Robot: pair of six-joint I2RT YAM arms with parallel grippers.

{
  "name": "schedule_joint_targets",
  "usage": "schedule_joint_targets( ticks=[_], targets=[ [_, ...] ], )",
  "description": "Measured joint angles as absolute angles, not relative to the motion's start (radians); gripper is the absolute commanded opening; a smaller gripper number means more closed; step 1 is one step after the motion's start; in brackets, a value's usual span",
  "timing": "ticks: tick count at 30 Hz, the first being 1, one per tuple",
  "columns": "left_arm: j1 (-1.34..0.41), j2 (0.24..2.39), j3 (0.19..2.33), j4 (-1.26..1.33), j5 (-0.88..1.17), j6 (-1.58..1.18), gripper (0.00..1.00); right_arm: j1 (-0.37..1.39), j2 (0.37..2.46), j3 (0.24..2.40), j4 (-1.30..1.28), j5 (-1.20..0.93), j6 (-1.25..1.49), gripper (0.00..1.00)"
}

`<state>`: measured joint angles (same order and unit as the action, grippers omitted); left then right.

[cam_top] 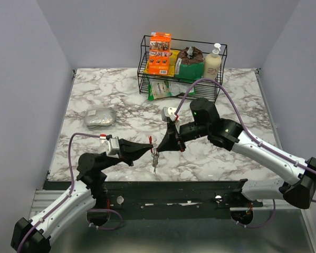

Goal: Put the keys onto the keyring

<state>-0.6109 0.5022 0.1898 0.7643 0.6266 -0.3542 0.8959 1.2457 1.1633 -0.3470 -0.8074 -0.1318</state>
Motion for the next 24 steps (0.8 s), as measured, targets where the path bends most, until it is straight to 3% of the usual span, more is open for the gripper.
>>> schedule_joint_targets(
  ticks=[24],
  targets=[
    [-0.611, 0.444, 0.189, 0.761, 0.649, -0.345, 0.00, 0.896, 1.262, 1.172, -0.361, -0.764, -0.132, 0.01]
  ],
)
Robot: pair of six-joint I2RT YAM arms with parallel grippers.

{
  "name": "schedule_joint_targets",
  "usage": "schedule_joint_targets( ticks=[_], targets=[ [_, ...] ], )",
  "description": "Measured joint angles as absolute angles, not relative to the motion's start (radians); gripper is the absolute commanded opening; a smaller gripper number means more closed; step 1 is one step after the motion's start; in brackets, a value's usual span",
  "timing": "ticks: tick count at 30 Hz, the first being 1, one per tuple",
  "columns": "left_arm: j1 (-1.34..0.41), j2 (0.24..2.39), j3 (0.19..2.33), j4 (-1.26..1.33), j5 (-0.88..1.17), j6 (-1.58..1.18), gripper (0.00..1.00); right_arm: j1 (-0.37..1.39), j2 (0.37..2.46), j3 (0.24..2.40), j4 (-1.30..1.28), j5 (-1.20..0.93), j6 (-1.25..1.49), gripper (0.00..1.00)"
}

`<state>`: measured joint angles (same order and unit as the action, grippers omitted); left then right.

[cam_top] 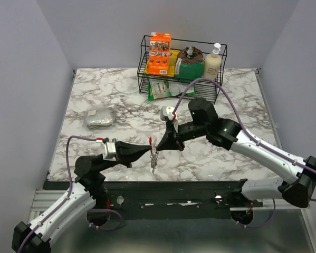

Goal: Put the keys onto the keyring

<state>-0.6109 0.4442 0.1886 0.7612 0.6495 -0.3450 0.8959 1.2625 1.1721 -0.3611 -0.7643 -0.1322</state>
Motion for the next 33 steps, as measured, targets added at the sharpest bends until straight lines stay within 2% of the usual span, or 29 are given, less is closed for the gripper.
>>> schedule_joint_targets(
  ticks=[33],
  targets=[
    [-0.611, 0.418, 0.189, 0.698, 0.652, -0.320, 0.00, 0.897, 1.253, 1.175, -0.391, -0.764, -0.133, 0.01]
  ],
)
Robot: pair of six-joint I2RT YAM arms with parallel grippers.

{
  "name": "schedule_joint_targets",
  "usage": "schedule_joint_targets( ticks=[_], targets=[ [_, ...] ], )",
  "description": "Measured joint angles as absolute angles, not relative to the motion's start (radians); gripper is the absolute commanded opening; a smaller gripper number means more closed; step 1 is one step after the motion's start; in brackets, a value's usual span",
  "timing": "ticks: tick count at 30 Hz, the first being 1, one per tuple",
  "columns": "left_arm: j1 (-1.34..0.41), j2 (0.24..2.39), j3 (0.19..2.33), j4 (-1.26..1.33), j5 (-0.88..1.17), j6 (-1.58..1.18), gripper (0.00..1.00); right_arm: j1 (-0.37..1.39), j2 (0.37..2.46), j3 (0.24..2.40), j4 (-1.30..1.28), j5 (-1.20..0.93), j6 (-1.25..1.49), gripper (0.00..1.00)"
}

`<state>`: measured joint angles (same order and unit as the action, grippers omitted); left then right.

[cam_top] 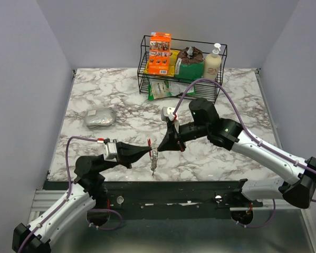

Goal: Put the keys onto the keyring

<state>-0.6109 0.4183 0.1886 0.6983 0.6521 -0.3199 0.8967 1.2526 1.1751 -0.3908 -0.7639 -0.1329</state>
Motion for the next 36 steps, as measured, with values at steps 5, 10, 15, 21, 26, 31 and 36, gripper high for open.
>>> schedule_joint_targets(
  ticks=[5, 10, 15, 21, 26, 31, 36],
  targets=[
    [-0.611, 0.403, 0.189, 0.685, 0.645, -0.314, 0.00, 0.897, 1.244, 1.175, -0.391, -0.765, -0.133, 0.01],
    [-0.611, 0.405, 0.189, 0.663, 0.639, -0.310, 0.00, 0.897, 1.237, 1.178, -0.391, -0.778, -0.133, 0.01],
    [-0.611, 0.410, 0.189, 0.648, 0.636, -0.304, 0.00, 0.900, 1.237, 1.199, -0.395, -0.788, -0.132, 0.01],
    [-0.611, 0.414, 0.189, 0.648, 0.635, -0.300, 0.00, 0.909, 1.254, 1.211, -0.396, -0.799, -0.132, 0.01],
    [-0.611, 0.414, 0.189, 0.648, 0.635, -0.299, 0.00, 0.910, 1.280, 1.211, -0.402, -0.798, -0.133, 0.01],
    [-0.611, 0.414, 0.189, 0.648, 0.635, -0.299, 0.00, 0.910, 1.287, 1.211, -0.406, -0.798, -0.133, 0.01],
    [-0.611, 0.414, 0.189, 0.648, 0.636, -0.299, 0.00, 0.910, 1.287, 1.211, -0.406, -0.797, -0.133, 0.01]
  ],
)
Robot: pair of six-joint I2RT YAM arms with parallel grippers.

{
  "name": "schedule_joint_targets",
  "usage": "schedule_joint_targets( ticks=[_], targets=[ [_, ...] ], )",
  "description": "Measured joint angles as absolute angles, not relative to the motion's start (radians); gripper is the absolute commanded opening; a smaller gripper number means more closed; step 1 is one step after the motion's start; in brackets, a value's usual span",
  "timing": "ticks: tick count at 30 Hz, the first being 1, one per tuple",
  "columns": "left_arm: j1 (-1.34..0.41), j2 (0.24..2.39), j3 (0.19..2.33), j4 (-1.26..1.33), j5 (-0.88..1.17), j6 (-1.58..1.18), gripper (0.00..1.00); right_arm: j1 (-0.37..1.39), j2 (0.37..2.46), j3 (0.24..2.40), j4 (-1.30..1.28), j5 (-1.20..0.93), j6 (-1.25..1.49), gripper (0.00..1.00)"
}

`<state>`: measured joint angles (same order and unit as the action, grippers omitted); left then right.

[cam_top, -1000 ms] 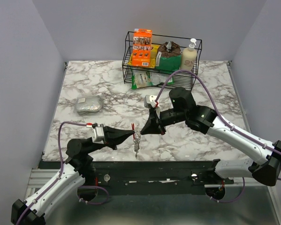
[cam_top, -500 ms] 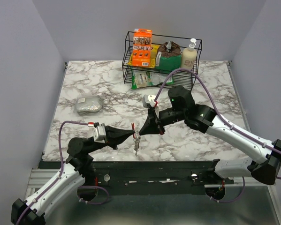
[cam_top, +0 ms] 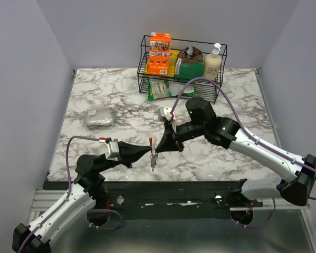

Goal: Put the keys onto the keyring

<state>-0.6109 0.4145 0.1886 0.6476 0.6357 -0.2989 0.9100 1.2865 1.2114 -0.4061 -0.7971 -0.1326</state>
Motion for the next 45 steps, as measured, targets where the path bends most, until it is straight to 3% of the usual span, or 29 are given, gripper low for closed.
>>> schedule_joint_targets(
  ticks=[45],
  targets=[
    [-0.617, 0.402, 0.189, 0.648, 0.636, -0.296, 0.00, 0.910, 1.318, 1.239, -0.453, -0.722, -0.120, 0.01]
  ],
)
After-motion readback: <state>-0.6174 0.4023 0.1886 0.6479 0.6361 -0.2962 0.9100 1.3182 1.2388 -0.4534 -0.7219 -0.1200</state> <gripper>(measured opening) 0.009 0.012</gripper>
